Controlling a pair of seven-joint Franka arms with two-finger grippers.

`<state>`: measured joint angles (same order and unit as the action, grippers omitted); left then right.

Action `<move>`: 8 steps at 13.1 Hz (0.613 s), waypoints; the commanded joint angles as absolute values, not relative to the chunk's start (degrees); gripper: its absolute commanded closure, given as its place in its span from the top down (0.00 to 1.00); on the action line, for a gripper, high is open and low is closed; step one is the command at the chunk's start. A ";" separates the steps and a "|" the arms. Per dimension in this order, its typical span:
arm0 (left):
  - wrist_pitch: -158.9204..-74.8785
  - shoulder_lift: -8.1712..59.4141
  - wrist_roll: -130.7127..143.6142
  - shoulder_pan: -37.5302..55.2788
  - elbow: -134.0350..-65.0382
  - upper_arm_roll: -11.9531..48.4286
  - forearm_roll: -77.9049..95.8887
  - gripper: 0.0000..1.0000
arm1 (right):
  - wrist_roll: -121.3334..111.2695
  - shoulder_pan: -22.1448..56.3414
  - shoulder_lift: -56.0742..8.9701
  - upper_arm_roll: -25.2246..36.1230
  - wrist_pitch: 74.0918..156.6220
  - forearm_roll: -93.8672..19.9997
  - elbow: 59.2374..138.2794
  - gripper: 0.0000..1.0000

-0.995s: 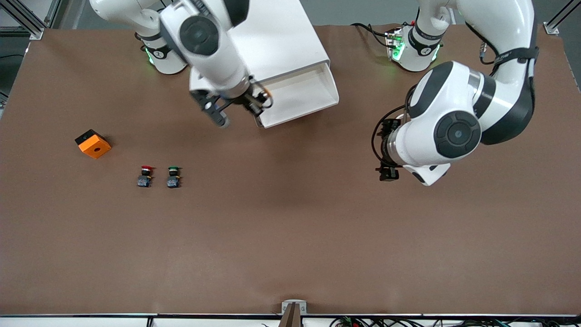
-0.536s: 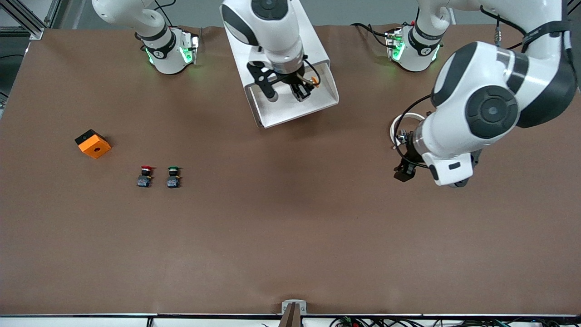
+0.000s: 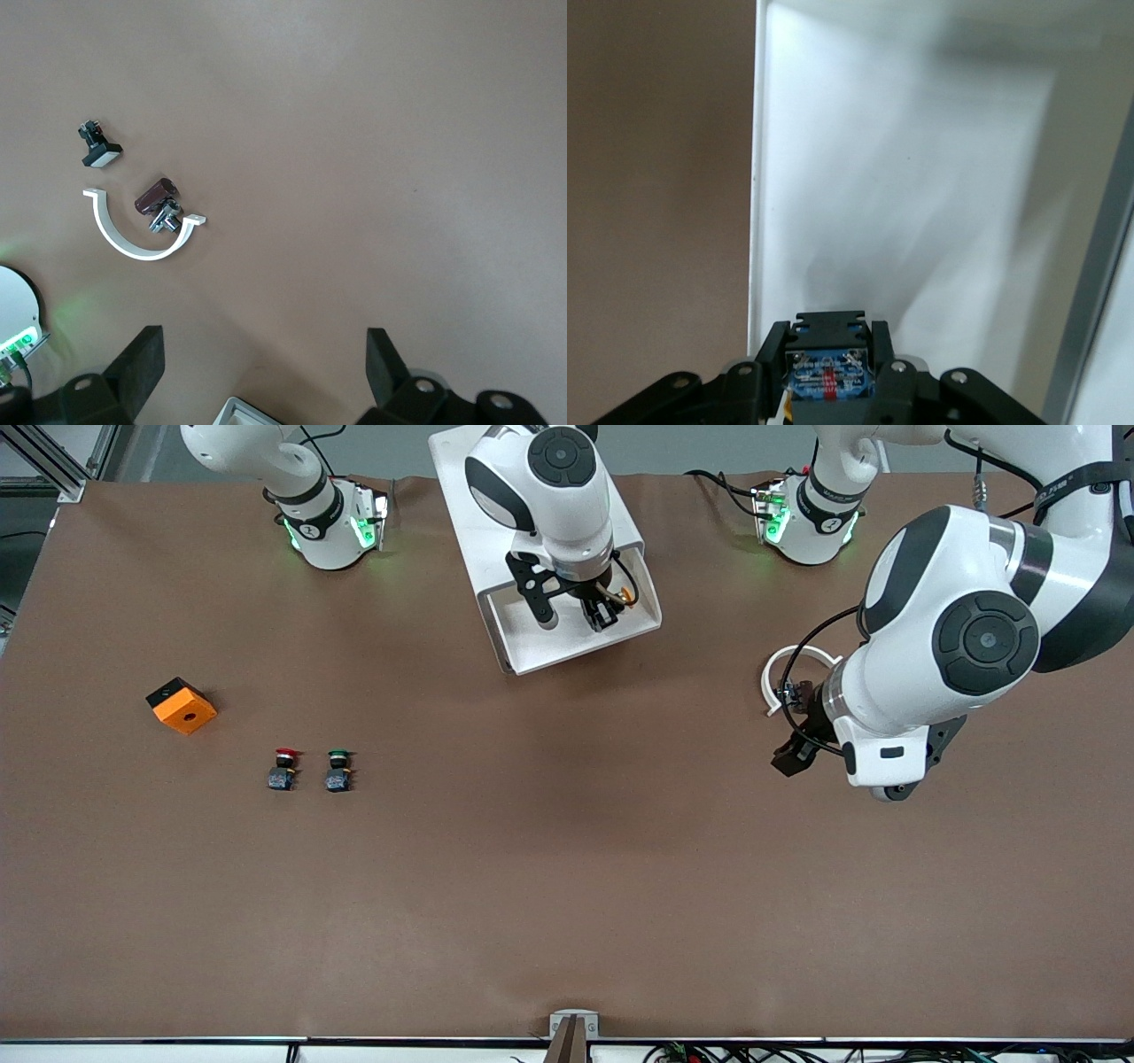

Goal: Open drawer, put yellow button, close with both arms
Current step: 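Lower the button into the open drawer and open the right gripper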

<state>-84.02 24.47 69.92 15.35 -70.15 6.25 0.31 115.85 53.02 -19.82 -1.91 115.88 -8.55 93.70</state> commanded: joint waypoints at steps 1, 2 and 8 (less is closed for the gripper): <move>-85.52 22.41 67.77 15.56 -73.30 6.85 -0.18 1.00 | 117.77 53.70 -20.13 -1.32 114.96 -7.38 92.55 0.00; -86.04 22.15 66.81 15.64 -74.87 7.29 -0.18 1.00 | 117.77 53.79 -20.13 -1.32 114.87 -7.38 92.55 0.00; -97.29 18.54 61.03 15.47 -86.13 12.56 -0.44 1.00 | 116.11 53.70 -21.09 -1.41 114.70 -5.89 92.37 1.00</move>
<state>-94.17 21.36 65.54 15.72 -81.01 11.22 0.31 116.12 53.03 -20.30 -1.76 115.37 -7.45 93.67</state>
